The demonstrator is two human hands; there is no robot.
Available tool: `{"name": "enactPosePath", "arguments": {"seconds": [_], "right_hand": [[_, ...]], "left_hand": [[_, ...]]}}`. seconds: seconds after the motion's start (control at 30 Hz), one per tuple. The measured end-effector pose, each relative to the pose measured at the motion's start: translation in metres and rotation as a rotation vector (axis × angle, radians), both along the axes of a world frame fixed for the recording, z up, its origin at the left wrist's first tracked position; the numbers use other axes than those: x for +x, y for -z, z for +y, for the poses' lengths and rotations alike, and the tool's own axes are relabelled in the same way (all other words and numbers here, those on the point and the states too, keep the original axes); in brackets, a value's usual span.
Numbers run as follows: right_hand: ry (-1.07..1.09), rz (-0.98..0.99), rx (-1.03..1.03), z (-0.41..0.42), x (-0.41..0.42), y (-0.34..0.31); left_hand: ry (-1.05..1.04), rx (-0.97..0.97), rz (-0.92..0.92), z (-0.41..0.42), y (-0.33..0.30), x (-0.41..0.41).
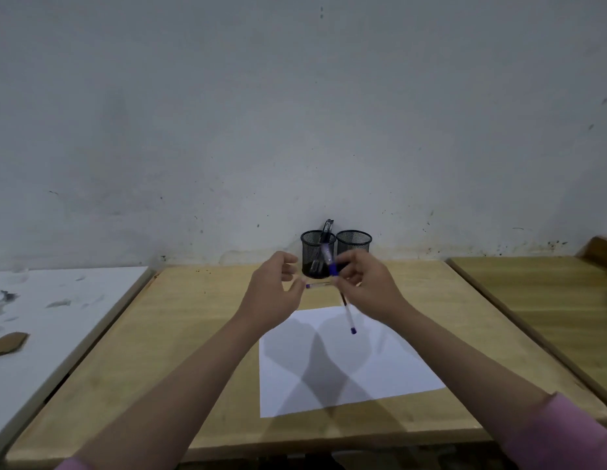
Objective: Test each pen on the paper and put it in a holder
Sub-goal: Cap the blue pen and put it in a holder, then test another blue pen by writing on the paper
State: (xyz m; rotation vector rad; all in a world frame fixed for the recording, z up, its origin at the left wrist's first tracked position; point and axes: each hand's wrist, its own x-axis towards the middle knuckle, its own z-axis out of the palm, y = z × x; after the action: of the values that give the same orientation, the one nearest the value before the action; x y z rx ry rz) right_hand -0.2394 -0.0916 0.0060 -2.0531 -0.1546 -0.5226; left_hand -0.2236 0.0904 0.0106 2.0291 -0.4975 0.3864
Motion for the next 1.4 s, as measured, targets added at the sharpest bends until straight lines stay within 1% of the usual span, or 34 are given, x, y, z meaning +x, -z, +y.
{"name": "enactPosePath", "arguments": {"seconds": [0.07, 0.2, 0.37, 0.43, 0.5, 0.57, 0.77, 0.93, 1.0, 1.13, 1.23, 1.4], "right_hand": [[0.061, -0.055, 0.034, -0.017, 0.017, -0.005], [0.115, -0.153, 0.081, -0.049, 0.056, -0.023], [0.291, -0.25, -0.001, -0.086, 0.12, -0.041], [0.337, -0.273, -0.011, -0.096, 0.142, -0.042], [0.374, -0.299, -0.021, -0.102, 0.162, -0.04], [0.397, -0.292, -0.033, -0.107, 0.178, -0.034], [0.377, -0.155, -0.144, -0.111, 0.205, 0.007], [0.43, -0.038, -0.143, -0.114, 0.21, 0.03], [0.461, -0.011, -0.154, -0.115, 0.207, 0.03], [0.556, 0.029, -0.296, -0.115, 0.192, 0.02], [0.54, 0.046, -0.365, -0.111, 0.175, 0.015], [0.472, -0.022, -0.439, -0.092, 0.135, 0.013]], "left_hand": [[0.014, 0.084, -0.063, -0.013, 0.007, 0.017], [0.04, 0.312, -0.168, -0.044, 0.02, 0.059], [0.093, 0.571, -0.3, -0.079, 0.033, 0.117], [0.074, 0.66, -0.301, -0.091, 0.038, 0.141], [0.07, 0.708, -0.273, -0.103, 0.044, 0.161], [0.08, 0.728, -0.267, -0.112, 0.049, 0.175], [0.051, 0.689, -0.308, -0.123, 0.07, 0.191], [0.07, 0.676, -0.304, -0.122, 0.072, 0.192], [0.073, 0.684, -0.278, -0.123, 0.07, 0.193], [0.106, 0.732, -0.227, -0.12, 0.054, 0.188], [0.091, 0.74, -0.232, -0.11, 0.043, 0.181], [0.042, 0.676, -0.145, -0.062, 0.039, 0.136]]}}
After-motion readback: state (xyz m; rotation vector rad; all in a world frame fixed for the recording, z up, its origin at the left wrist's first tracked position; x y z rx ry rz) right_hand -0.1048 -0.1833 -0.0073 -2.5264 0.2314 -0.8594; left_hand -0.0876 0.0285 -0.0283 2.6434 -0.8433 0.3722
